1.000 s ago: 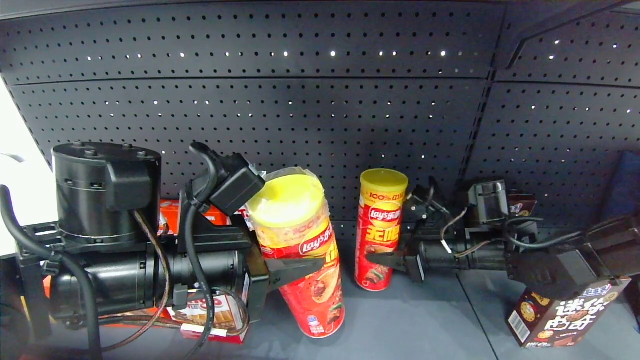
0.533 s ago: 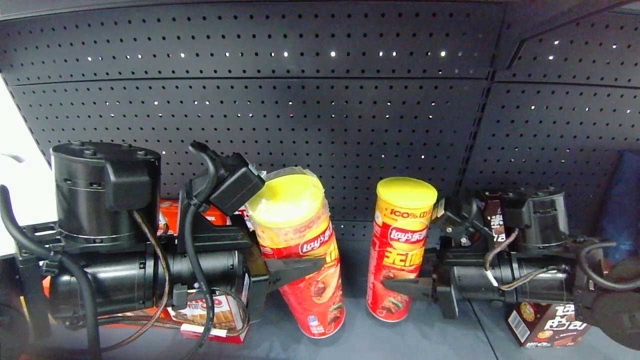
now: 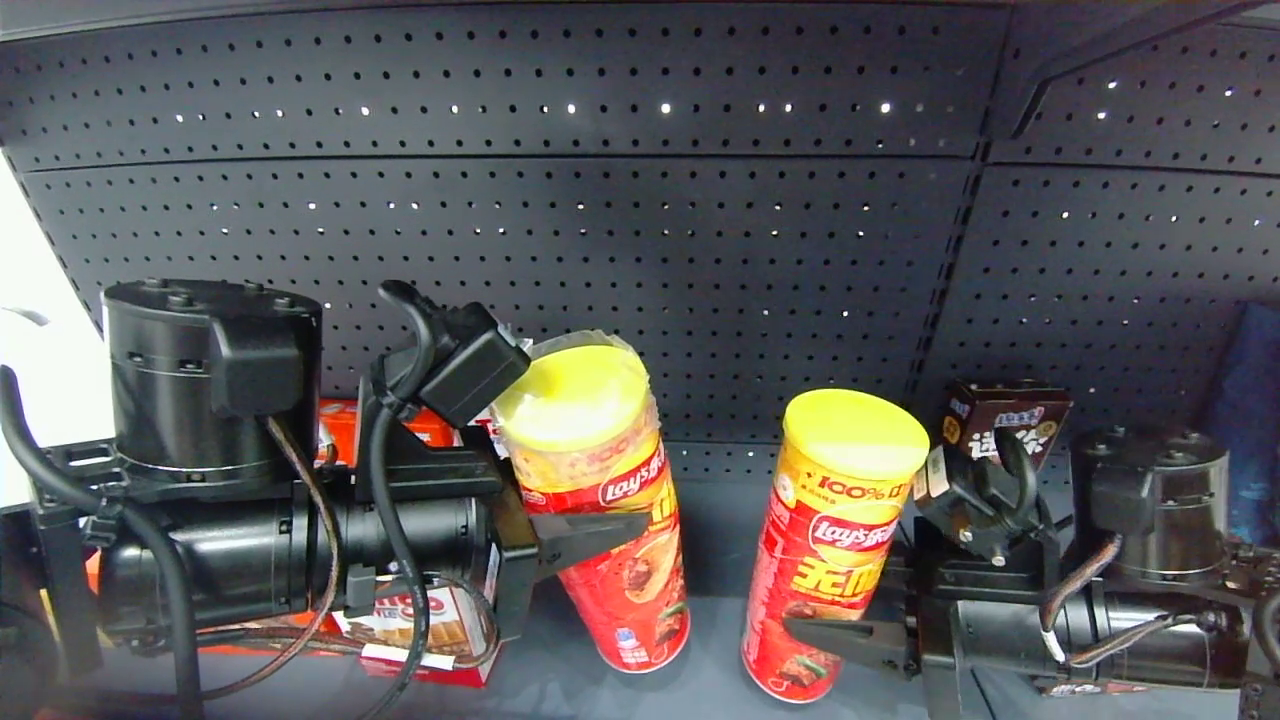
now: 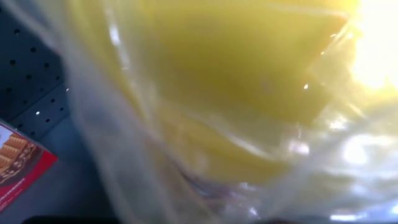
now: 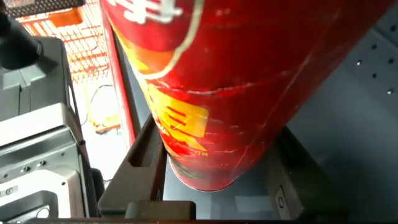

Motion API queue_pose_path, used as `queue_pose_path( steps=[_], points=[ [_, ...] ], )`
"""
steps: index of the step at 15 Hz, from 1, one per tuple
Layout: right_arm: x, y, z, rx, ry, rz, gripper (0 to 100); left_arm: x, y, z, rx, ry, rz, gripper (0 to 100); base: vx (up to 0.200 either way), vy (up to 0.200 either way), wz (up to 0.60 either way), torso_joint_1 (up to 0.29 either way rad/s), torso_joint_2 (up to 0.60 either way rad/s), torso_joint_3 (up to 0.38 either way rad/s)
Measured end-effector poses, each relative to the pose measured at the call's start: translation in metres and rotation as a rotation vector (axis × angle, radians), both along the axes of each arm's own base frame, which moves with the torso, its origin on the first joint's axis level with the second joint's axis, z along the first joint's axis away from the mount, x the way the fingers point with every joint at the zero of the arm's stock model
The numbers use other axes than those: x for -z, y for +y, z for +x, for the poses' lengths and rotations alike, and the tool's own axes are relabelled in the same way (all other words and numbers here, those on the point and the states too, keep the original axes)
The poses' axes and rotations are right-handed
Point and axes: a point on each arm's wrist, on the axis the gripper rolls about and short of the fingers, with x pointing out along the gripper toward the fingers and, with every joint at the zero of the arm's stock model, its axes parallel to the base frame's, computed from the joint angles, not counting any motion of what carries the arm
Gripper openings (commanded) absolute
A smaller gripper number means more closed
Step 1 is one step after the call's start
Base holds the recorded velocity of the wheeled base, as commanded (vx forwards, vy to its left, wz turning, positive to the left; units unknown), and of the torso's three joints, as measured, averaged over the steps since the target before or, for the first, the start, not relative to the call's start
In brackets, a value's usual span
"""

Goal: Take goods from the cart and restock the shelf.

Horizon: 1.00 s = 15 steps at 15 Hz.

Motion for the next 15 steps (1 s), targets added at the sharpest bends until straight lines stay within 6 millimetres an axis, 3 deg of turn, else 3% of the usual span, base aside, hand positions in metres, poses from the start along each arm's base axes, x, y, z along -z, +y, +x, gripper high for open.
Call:
queue_pose_path(
  steps=[5,15],
  points=[
    [0.011,0.003,-0.003,-0.019,0.029,-0.020,0,0.001,0.000,0.001,-0.004,0.003,0.003,0,0.000,0.000,0.00,0.000,0.00,0.000],
    [0.028,0.013,0.010,-0.020,0.067,-0.046,0,0.002,0.001,0.005,-0.017,0.005,0.005,0,0.000,0.000,0.00,0.000,0.00,0.000]
  ],
)
